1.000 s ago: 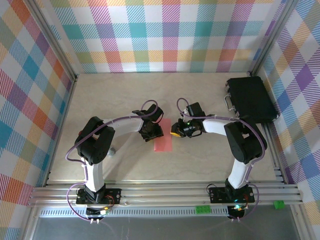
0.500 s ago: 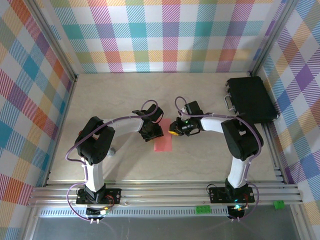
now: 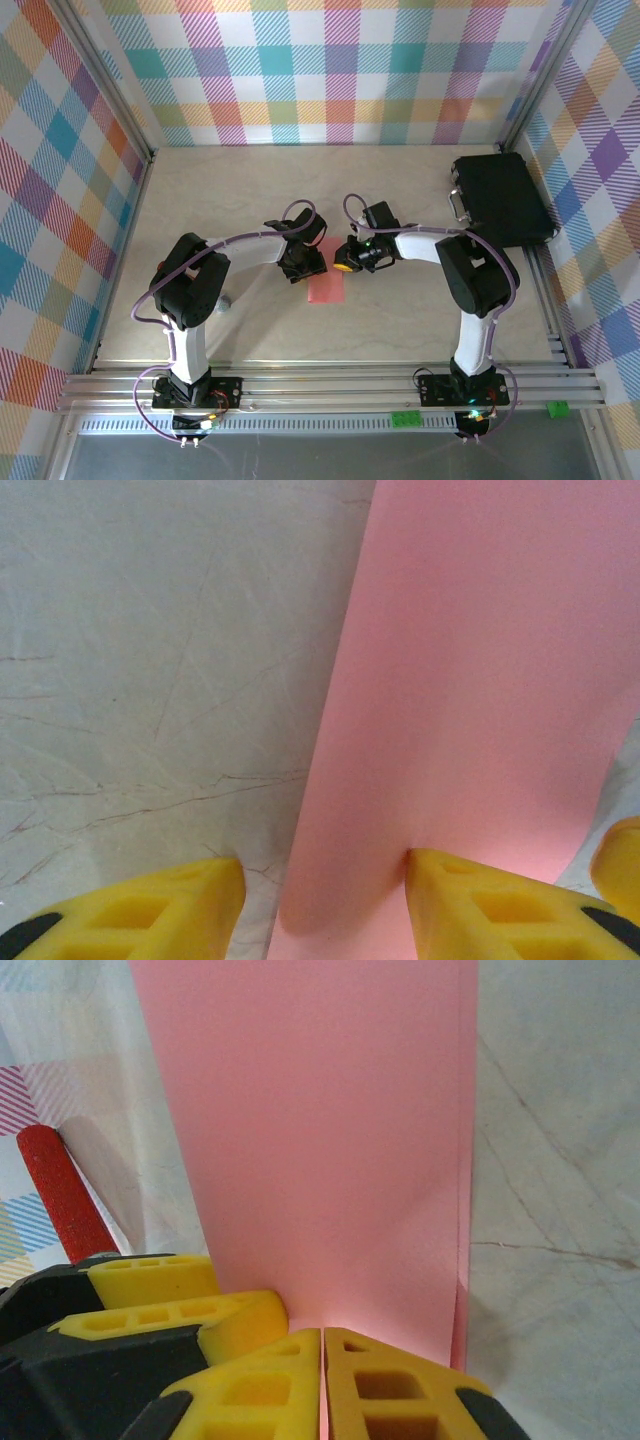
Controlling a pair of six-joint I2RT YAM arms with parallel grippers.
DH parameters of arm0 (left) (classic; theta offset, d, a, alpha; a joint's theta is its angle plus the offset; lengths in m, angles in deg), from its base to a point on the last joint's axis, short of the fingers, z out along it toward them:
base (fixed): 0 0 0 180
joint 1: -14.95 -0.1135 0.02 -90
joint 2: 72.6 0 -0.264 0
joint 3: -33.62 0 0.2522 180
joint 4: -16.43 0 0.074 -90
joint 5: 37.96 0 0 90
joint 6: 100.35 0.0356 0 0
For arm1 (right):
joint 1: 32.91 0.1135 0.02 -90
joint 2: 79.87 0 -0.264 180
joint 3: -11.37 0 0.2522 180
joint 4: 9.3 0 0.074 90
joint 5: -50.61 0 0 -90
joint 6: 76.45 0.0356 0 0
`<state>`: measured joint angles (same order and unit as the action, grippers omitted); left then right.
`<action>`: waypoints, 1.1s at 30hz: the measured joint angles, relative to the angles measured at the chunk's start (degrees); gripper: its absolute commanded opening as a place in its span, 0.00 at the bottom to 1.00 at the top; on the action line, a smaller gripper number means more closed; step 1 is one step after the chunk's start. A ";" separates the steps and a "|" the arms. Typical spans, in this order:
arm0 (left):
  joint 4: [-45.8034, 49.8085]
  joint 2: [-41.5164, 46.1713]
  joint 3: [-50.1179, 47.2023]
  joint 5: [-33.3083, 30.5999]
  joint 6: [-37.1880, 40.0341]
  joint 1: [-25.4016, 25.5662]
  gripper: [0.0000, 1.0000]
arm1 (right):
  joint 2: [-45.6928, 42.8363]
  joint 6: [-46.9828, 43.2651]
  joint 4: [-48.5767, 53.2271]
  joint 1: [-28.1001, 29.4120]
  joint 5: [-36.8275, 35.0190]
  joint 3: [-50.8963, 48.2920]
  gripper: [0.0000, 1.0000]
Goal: Fold a paper plane with a square sheet of paper (pick it up from the middle)
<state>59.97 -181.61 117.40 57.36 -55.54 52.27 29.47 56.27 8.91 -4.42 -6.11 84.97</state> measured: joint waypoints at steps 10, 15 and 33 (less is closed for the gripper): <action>0.11 -0.17 0.15 0.11 -0.02 -0.02 0.51 | 1.66 -0.07 1.16 0.04 -0.02 0.59 0.11; 0.20 -0.31 0.26 0.11 -0.04 -0.02 0.51 | 1.68 -0.07 1.18 0.04 -0.04 0.61 0.11; 0.33 1.29 0.31 0.15 0.87 -1.05 0.56 | 2.71 -1.68 3.34 0.04 -2.10 1.09 0.06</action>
<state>60.30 -180.32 117.71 57.51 -54.67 51.22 32.18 54.59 12.25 -4.37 -8.21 86.06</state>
